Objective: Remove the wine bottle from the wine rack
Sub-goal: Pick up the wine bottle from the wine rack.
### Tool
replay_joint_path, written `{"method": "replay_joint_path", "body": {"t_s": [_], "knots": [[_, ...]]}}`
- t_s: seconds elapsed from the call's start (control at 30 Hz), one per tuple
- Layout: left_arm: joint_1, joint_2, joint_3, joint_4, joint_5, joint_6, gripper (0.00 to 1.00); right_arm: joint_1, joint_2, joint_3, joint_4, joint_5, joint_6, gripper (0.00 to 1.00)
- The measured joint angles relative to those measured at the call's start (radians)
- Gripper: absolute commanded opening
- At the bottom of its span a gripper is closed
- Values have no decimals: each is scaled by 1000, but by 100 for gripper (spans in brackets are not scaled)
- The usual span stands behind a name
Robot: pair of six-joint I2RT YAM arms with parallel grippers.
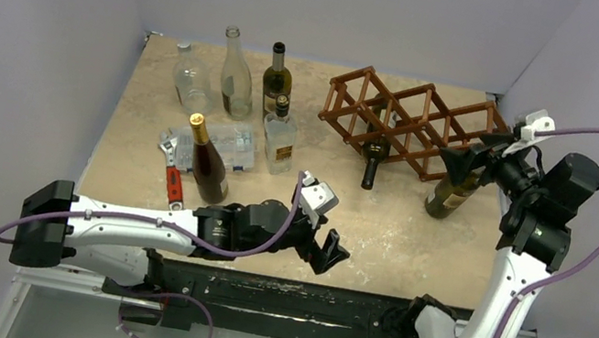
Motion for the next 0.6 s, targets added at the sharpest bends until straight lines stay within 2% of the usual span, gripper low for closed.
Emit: {"method": "replay_joint_path", "body": {"t_s": [0.2,0.6], "knots": [[45,32,51,-67,21,-16,99,0,-69,-12,-73,-141,-24,99],[121,98,179,-237,108,-34,100,0,-234,-212,-90,-305,-104,99]]}}
